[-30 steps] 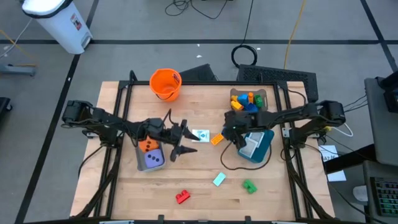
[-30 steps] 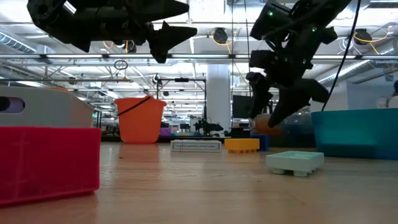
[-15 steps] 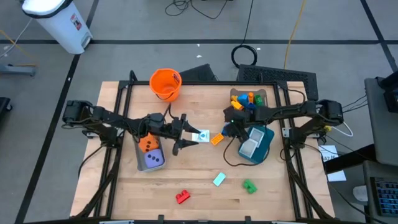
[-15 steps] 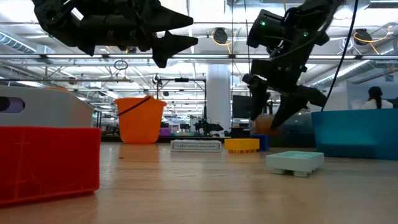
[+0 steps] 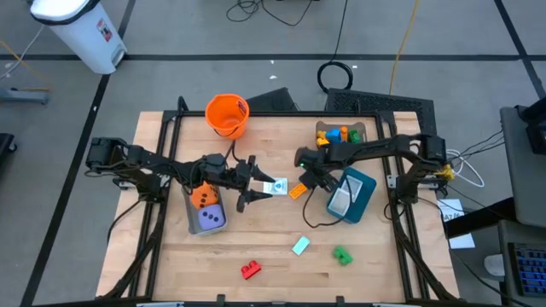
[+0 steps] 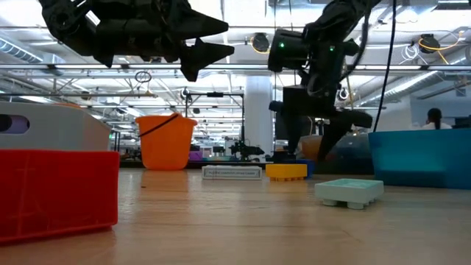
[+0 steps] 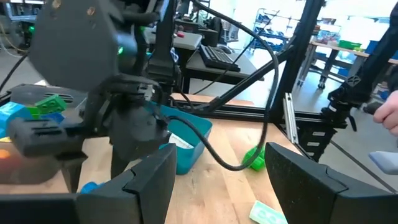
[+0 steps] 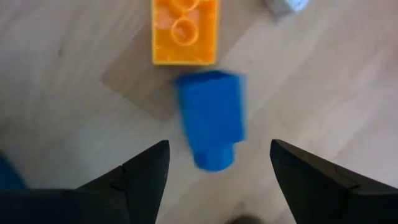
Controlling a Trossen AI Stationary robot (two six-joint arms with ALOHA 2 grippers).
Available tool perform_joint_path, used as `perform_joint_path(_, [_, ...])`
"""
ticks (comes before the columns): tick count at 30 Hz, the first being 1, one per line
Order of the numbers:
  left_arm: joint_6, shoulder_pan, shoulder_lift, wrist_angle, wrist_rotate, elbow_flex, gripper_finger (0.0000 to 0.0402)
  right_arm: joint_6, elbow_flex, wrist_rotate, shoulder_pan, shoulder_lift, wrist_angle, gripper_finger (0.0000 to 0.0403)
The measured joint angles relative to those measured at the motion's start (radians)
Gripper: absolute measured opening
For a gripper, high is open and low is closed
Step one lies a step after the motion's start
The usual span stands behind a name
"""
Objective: Pick & Place Toys
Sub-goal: Put the blue game piece into the black bin
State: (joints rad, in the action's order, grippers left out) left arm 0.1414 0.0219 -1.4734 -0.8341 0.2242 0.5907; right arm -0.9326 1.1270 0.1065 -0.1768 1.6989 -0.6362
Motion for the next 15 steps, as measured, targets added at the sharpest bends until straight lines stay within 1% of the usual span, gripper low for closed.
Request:
perform_joint_path(9, [-0.005, 0.006, 0.0, 0.011, 0.014, 0.0, 0.0253, -0.051, 0.013, -0.001, 0.0, 0.063, -0.002, 0.0269])
perform_joint_path(15, [-0.007, 0.013, 0.0, 0.017, 0.014, 0.0, 0.0253, -0.027, 0.013, -0.012, 0.0, 0.06, 0.074, 0.0264])
